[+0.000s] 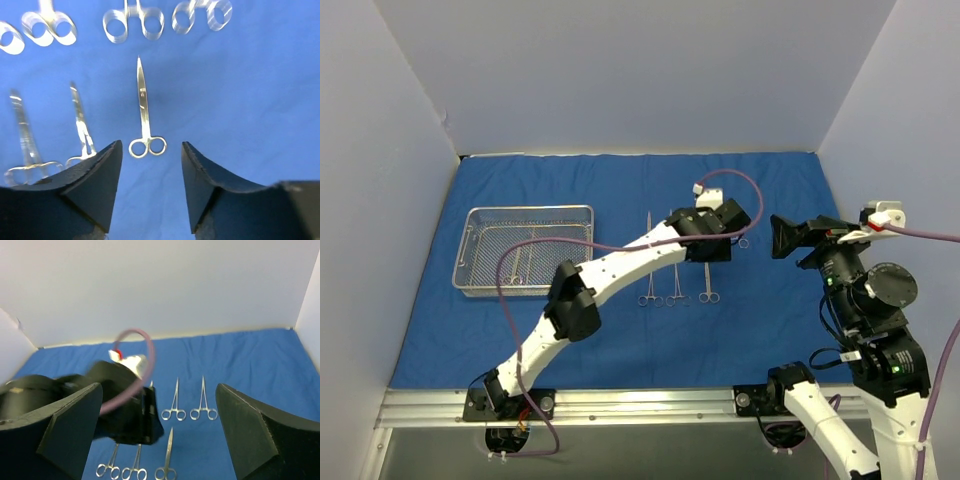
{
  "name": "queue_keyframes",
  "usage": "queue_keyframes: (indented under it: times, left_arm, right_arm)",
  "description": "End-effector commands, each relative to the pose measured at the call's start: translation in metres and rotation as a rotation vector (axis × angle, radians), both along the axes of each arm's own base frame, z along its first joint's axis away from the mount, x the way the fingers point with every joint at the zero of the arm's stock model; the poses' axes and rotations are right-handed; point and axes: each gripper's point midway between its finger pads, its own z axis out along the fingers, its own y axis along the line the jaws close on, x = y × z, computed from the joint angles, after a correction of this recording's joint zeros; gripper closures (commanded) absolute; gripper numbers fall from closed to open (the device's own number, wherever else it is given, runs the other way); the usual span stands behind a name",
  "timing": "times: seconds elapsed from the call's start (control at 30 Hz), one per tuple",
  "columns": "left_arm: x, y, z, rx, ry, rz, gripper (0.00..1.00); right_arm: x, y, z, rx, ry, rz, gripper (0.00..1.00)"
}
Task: Open and lay out the surgical kit
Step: Pick up the medical item from the container.
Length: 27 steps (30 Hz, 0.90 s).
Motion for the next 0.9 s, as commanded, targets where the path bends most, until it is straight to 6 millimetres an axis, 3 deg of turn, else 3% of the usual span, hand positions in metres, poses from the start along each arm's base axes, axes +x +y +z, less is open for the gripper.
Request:
queue_keyframes:
  times: [0.0, 0.07, 0.23, 0.3, 0.33, 0.37, 0.4, 0.43, 0.47, 0.5, 0.53, 0.6, 0.63, 0.7, 0.73, 0.83, 0.87]
  left_arm:
    - [0.023, 0.034, 0.076, -0.009, -0.173, -0.019, 0.39]
    - [0.033, 0.057, 0.096, 0.009, -0.209, -0.017, 0.34]
    - [0.048, 0.137, 0.103, 0.102, -0.226, 0.015, 0.17]
    - [0.061, 0.173, 0.104, 0.119, -0.231, 0.043, 0.12]
    - [0.058, 0.195, 0.104, 0.133, -0.240, 0.045, 0.07]
    - [0.067, 0.221, 0.103, 0.136, -0.235, 0.080, 0.04]
    - [0.067, 0.239, 0.119, 0.103, -0.269, 0.095, 0.02]
    - [0.064, 0.261, 0.099, 0.145, -0.230, 0.098, 0.05]
    - [0.064, 0.277, 0.096, 0.139, -0.216, 0.102, 0.06]
    - [0.073, 0.310, 0.093, 0.143, -0.201, 0.160, 0.06]
    - [0.070, 0.330, 0.098, 0.130, -0.205, 0.186, 0.06]
    - [0.066, 0.359, 0.081, 0.117, -0.148, 0.207, 0.06]
    - [0.068, 0.392, 0.081, 0.134, -0.148, 0.256, 0.06]
    - [0.066, 0.418, 0.068, 0.159, -0.122, 0.293, 0.06]
    - [0.066, 0.442, 0.064, 0.184, -0.113, 0.326, 0.06]
    - [0.069, 0.476, 0.041, 0.206, -0.063, 0.375, 0.00]
    - [0.070, 0.481, 0.034, 0.208, -0.043, 0.384, 0.06]
  right_arm:
    - [-0.006, 0.005, 0.023, -0.023, -0.060, 0.036, 0.09]
    - [-0.005, 0.005, 0.023, -0.027, -0.056, 0.040, 0.08]
    - [0.002, 0.011, 0.015, -0.032, -0.031, 0.059, 0.05]
    - [0.006, 0.013, 0.011, -0.035, -0.021, 0.069, 0.04]
    - [0.007, 0.014, 0.009, -0.036, -0.017, 0.070, 0.03]
    - [0.010, 0.015, 0.006, -0.039, -0.010, 0.073, 0.02]
    - [0.011, 0.015, 0.005, -0.043, -0.006, 0.073, 0.01]
    - [0.012, 0.015, 0.003, -0.044, -0.001, 0.074, 0.00]
    - [0.014, 0.016, 0.001, -0.046, 0.005, 0.075, 0.00]
    - [0.016, 0.018, -0.004, -0.050, 0.015, 0.082, 0.00]
    - [0.017, 0.019, -0.006, -0.052, 0.019, 0.086, 0.00]
    - [0.021, 0.022, -0.014, -0.055, 0.032, 0.097, 0.00]
    - [0.022, 0.023, -0.016, -0.055, 0.038, 0.102, 0.00]
    - [0.023, 0.024, -0.021, -0.055, 0.052, 0.107, 0.00]
    - [0.024, 0.025, -0.024, -0.055, 0.059, 0.109, 0.00]
    - [0.026, 0.026, -0.031, -0.059, 0.070, 0.114, 0.00]
    - [0.026, 0.026, -0.032, -0.062, 0.071, 0.115, 0.00]
